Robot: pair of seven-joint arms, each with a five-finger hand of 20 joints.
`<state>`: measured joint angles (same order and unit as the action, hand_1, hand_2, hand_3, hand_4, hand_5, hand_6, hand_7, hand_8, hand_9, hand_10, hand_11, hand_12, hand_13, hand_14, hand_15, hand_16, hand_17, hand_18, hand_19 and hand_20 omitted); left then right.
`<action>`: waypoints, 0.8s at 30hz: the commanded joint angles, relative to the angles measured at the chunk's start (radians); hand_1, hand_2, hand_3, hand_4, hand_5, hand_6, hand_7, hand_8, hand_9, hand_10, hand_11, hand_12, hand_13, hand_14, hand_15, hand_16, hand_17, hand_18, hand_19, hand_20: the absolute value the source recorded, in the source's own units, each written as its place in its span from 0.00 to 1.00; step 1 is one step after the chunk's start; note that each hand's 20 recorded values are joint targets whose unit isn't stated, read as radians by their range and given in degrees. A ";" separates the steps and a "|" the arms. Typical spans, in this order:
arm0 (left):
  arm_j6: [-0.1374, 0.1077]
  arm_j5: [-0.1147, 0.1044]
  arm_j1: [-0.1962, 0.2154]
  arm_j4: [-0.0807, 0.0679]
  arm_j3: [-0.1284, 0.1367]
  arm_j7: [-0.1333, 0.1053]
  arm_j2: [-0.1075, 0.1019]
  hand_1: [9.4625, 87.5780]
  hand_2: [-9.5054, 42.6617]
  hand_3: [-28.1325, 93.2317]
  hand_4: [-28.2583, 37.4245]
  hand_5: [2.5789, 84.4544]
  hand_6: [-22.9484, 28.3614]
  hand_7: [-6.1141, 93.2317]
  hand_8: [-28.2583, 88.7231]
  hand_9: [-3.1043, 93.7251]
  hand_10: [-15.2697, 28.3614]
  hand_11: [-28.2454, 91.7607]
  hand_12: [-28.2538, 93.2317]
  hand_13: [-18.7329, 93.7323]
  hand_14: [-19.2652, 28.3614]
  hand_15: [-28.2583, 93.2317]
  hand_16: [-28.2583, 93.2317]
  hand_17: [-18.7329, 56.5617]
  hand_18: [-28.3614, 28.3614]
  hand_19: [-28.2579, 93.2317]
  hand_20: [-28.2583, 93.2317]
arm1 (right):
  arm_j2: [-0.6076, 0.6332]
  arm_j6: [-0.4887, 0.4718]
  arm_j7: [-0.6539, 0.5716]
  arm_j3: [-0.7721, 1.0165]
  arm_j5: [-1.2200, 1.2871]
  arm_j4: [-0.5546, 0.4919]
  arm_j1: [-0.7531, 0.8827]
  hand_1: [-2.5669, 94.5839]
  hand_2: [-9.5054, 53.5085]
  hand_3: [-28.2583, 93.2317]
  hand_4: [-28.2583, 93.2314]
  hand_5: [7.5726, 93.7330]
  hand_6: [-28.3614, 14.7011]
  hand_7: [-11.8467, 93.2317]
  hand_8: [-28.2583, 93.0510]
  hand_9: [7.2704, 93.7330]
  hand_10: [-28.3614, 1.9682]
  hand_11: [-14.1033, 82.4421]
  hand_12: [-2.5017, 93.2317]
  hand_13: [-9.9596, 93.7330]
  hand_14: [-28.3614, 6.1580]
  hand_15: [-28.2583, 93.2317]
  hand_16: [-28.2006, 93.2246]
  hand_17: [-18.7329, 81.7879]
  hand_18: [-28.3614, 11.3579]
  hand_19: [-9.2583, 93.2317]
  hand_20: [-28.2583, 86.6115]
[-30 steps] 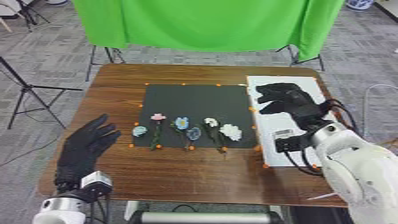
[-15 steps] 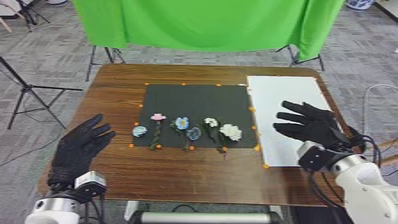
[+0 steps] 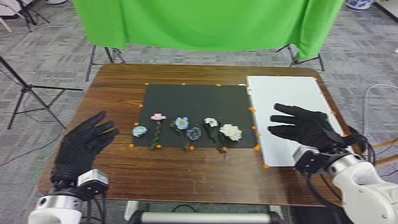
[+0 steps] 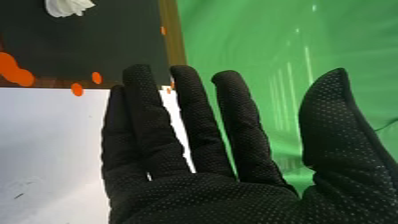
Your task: Arrange flowers
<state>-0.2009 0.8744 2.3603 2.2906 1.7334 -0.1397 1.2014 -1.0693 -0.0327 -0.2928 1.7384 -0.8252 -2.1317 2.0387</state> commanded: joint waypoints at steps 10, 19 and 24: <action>-0.022 -0.014 0.009 -0.010 -0.020 -0.038 -0.025 0.20 0.25 0.91 0.14 0.47 0.66 0.20 0.16 0.43 0.81 0.45 0.31 0.43 0.97 0.64 0.16 0.16 0.92 0.72 0.20 | -0.015 -0.042 -0.007 -0.012 -0.018 0.021 -0.021 0.16 0.31 1.00 0.06 0.43 0.64 0.29 0.11 0.49 0.37 0.30 0.16 0.45 0.18 0.52 0.33 0.24 0.17 0.62 0.45; -0.027 -0.023 0.005 -0.021 -0.030 -0.064 -0.040 0.20 0.25 0.91 0.14 0.47 0.66 0.20 0.16 0.44 0.81 0.45 0.31 0.43 0.97 0.64 0.16 0.16 0.92 0.72 0.20 | -0.032 -0.084 -0.002 -0.022 -0.021 0.044 -0.043 0.16 0.30 1.00 0.06 0.43 0.65 0.29 0.11 0.49 0.38 0.30 0.16 0.45 0.18 0.52 0.33 0.24 0.17 0.62 0.45; -0.027 -0.022 -0.003 -0.023 -0.036 -0.069 -0.045 0.20 0.25 0.91 0.14 0.47 0.66 0.20 0.16 0.44 0.81 0.45 0.31 0.43 0.97 0.64 0.16 0.16 0.92 0.72 0.20 | -0.055 -0.146 -0.011 0.010 -0.023 0.057 -0.051 0.16 0.30 1.00 0.06 0.44 0.65 0.29 0.11 0.50 0.38 0.31 0.16 0.48 0.19 0.57 0.34 0.25 0.16 0.66 0.47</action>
<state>-0.2201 0.8589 2.3594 2.2744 1.7052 -0.2007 1.1644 -1.0908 -0.1085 -0.3021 1.7191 -0.8393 -2.0866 1.9951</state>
